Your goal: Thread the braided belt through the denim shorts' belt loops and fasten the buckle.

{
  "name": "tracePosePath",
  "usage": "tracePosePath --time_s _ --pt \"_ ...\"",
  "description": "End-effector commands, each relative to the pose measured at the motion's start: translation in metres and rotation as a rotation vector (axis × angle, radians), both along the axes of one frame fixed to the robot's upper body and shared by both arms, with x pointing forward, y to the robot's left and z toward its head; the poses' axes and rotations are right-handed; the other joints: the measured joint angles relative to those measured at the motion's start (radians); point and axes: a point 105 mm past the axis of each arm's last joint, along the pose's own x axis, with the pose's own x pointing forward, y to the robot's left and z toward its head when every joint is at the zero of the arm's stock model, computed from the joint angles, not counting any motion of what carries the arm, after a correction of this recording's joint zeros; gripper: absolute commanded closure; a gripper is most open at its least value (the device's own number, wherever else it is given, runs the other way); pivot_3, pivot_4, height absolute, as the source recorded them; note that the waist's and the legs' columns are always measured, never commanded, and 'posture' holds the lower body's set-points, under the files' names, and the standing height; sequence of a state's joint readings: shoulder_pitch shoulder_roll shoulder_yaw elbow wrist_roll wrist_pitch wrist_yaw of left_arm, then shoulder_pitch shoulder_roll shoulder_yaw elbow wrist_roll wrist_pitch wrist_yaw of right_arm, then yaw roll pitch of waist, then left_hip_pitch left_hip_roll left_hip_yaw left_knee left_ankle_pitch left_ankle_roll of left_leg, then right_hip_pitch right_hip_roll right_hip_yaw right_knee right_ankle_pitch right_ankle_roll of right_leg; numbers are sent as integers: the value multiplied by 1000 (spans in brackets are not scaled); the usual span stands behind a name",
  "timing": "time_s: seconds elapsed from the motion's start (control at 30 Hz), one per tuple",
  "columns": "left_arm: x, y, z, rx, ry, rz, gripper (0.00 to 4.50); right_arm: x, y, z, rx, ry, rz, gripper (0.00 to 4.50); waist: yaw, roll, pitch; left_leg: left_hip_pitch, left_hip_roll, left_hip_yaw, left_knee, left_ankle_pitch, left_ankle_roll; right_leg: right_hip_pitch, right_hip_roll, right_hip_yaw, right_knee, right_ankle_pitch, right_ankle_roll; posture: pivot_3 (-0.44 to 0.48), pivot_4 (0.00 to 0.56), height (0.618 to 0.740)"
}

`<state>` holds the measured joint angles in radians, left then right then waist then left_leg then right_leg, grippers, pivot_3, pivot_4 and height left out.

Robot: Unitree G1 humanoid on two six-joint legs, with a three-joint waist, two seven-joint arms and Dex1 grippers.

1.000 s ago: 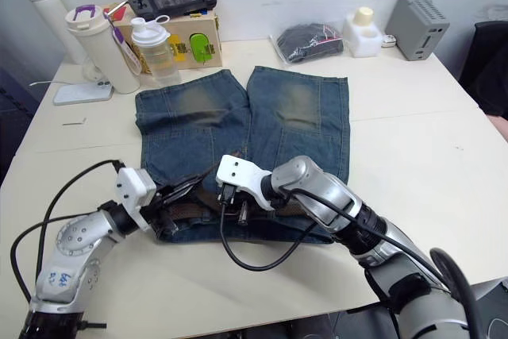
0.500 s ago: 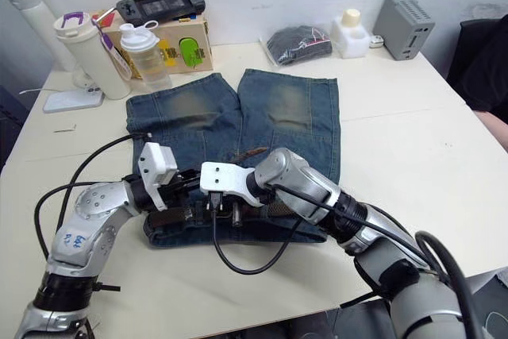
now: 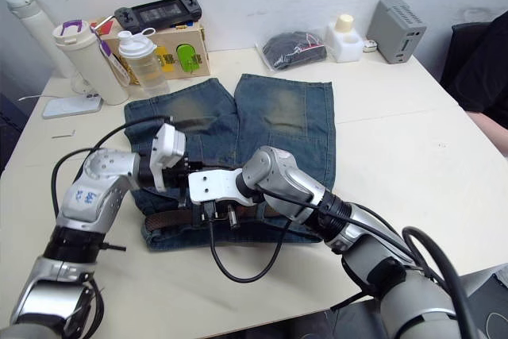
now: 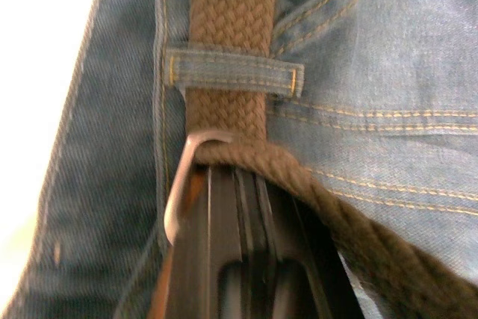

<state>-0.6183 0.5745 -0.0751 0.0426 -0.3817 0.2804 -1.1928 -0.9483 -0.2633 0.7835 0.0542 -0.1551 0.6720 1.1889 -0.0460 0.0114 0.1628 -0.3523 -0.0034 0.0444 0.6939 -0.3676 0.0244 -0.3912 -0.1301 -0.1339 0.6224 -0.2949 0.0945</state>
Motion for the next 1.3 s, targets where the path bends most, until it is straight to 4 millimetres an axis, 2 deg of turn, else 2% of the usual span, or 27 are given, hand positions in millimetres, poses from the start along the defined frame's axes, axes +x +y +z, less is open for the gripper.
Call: tracePosePath --time_s 0.03,0.43,0.83,0.93,1.03,1.1,1.3 --pt "-14 -22 66 -63 -247 -199 4500 -47 -15 -96 -266 275 45 4454 -1 0 -1 0 0 0 0 0 0 0 0 0 0 0 0 0 150 690" --pt "-18 -45 91 -93 -310 -319 4500 -48 -16 -96 -264 280 53 4454 -4 4 -3 0 0 1 0 0 0 0 0 1 0 0 0 0 150 690" --pt "-20 -62 122 -211 -354 -332 4500 -48 -15 -97 -264 280 60 4454 17 3 -3 -1 0 0 2 0 0 0 -1 0 0 0 0 0 150 690" --pt "-19 -67 123 -233 -352 -322 4500 -47 -15 -97 -265 277 61 4454 18 3 -3 -1 0 0 3 0 0 0 -1 0 0 0 0 0 150 690" --pt "-16 -61 118 -231 -337 -291 4500 -46 -14 -96 -256 278 52 4454 18 3 -3 -1 -1 0 3 0 0 0 -1 0 0 0 0 0 150 690" --pt "-11 -50 110 -209 -328 -240 4500 -43 -13 -89 -212 281 18 4454 19 3 -3 -1 -1 0 4 0 0 0 -1 0 1 0 0 0 150 690" --pt "7 -2 76 -100 -305 -19 4500 -18 -14 -49 39 276 -191 4454 11 4 -2 -2 0 0 3 0 0 -1 -1 1 1 0 0 0 150 690"
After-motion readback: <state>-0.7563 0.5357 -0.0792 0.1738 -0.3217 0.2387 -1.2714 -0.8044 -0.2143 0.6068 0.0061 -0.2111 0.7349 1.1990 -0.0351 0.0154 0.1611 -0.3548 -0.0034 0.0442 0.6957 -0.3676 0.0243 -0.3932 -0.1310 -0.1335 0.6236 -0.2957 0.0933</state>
